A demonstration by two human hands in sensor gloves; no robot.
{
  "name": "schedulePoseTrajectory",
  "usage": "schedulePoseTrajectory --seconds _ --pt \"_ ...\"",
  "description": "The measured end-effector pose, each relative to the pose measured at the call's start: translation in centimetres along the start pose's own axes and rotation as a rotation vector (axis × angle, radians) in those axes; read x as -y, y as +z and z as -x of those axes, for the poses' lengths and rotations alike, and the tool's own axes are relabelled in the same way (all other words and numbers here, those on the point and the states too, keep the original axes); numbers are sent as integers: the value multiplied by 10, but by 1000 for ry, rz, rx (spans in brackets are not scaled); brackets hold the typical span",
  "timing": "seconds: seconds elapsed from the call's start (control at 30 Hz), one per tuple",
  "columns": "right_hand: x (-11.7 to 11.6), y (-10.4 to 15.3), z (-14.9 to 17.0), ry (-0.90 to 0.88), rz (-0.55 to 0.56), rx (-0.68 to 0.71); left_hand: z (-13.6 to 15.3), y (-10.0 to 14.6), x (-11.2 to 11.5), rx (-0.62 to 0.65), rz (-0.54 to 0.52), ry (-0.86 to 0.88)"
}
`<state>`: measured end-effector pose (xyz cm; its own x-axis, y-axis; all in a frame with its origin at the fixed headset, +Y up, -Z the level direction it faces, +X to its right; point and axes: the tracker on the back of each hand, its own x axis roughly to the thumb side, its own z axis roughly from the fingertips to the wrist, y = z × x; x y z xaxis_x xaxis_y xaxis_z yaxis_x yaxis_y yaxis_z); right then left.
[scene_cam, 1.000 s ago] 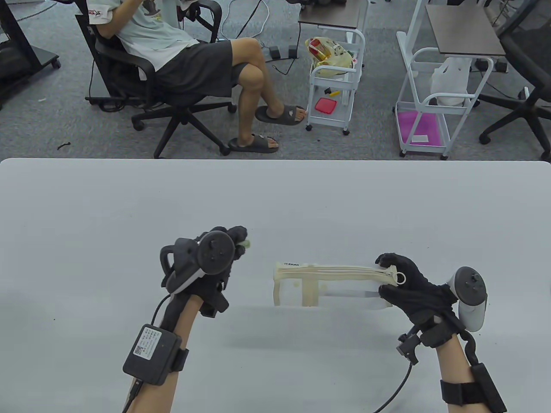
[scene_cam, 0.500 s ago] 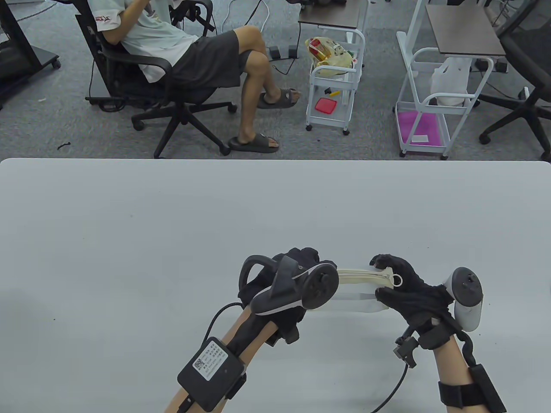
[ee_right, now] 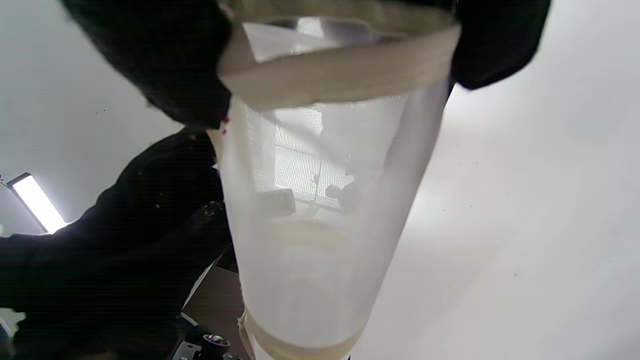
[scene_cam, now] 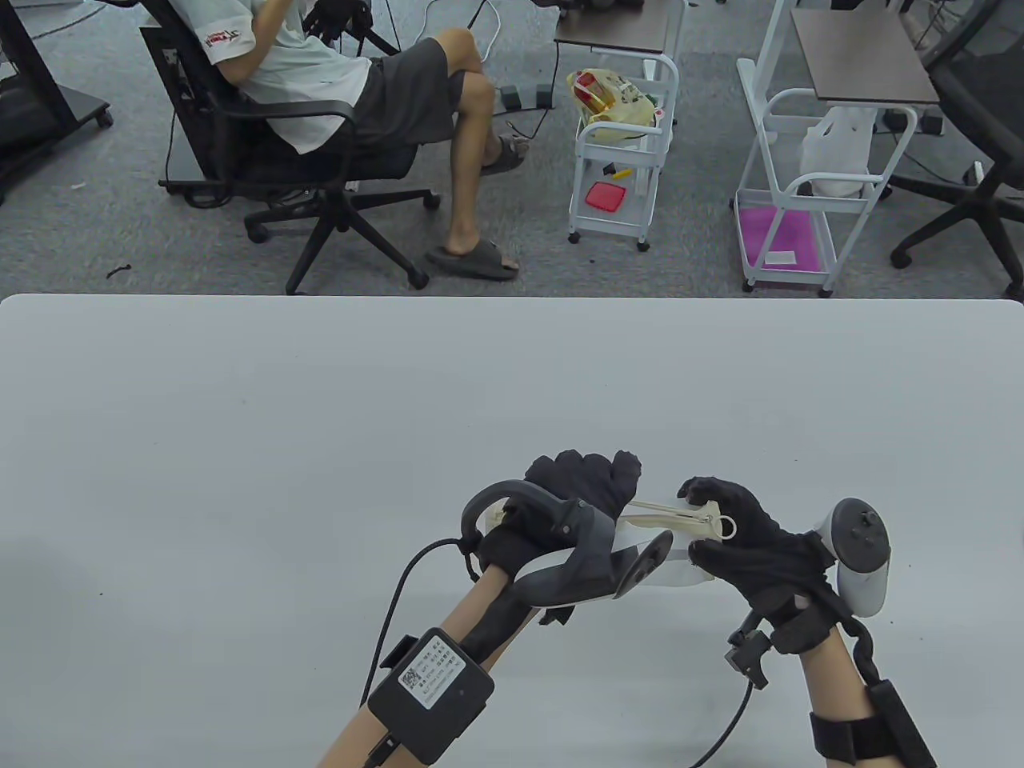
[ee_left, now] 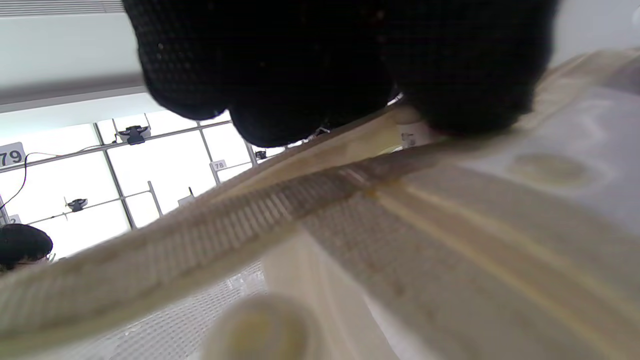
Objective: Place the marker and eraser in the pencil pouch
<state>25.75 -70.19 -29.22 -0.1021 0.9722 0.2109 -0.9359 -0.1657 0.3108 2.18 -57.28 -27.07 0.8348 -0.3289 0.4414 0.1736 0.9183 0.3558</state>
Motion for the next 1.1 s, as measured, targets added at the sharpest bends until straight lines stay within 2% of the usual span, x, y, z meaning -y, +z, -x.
schedulePoseTrajectory --seconds 0.1,0.2,0.37,0.57,0.63,0.73,0.8,1.1 --pt "0 0 0 3 -1 1 3 -6 -2 -17 61 -5" --pt "-2 -1 0 11 -1 3 1 -12 -6 -13 67 78" --pt "-5 0 -3 30 11 22 -29 -21 -15 70 36 289" --pt "-3 1 -2 36 28 29 -59 -37 -12 135 112 253" --pt "-1 1 0 41 32 23 -59 -38 -12 142 92 297" --pt "-3 0 -1 64 14 24 -58 -39 -11 159 146 334" --pt "-4 0 -1 66 15 25 -55 -37 -12 170 121 325" --pt "5 1 1 -14 33 35 -8 -13 -20 131 104 229"
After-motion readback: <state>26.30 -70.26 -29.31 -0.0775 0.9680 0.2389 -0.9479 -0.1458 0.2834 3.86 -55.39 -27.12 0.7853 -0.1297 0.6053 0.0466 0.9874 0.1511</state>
